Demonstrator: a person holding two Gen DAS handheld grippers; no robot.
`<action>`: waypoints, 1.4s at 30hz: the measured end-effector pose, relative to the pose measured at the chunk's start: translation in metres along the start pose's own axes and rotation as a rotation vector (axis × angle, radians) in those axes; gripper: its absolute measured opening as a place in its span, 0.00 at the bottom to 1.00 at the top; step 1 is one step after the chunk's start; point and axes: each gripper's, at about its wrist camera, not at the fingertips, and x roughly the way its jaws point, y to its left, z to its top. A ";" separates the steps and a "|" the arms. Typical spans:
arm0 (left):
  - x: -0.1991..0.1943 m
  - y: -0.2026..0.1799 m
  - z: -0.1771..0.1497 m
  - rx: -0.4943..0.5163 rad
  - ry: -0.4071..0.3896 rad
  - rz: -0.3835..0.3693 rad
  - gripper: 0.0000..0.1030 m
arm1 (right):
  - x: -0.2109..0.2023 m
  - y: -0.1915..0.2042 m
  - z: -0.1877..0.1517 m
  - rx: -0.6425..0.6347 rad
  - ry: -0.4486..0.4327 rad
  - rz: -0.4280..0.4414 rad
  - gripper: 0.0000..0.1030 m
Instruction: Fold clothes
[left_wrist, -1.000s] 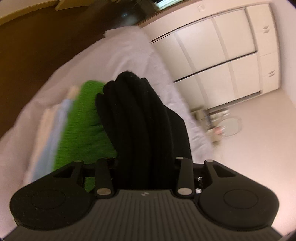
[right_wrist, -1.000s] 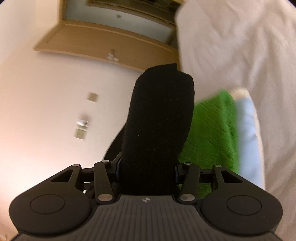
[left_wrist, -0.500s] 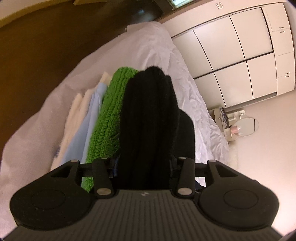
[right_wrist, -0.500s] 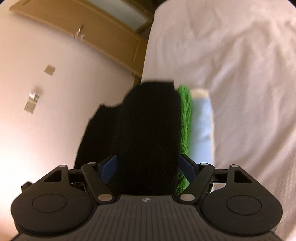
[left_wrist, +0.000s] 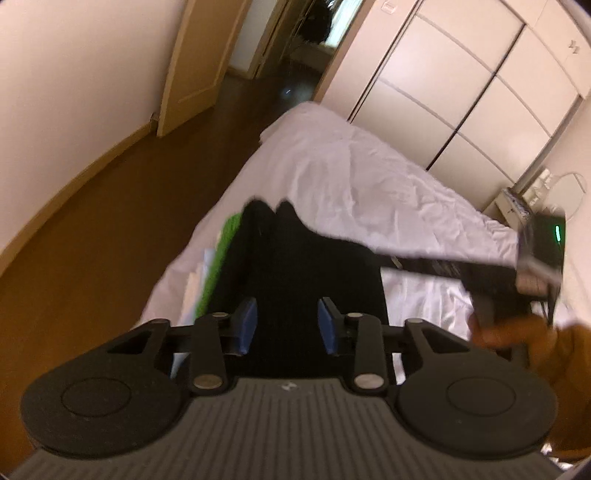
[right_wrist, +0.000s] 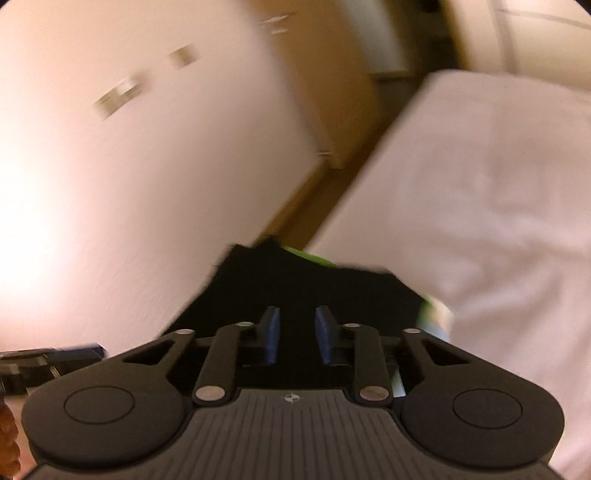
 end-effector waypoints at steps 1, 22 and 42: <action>0.003 -0.003 -0.004 -0.010 0.006 0.023 0.24 | 0.011 0.007 0.006 -0.053 0.022 0.010 0.25; 0.057 0.018 -0.012 -0.216 0.109 0.283 0.23 | 0.132 0.052 0.031 -0.434 0.266 0.142 0.23; 0.043 0.004 -0.019 -0.021 0.049 0.244 0.27 | -0.038 0.027 -0.062 -0.161 0.079 0.067 0.39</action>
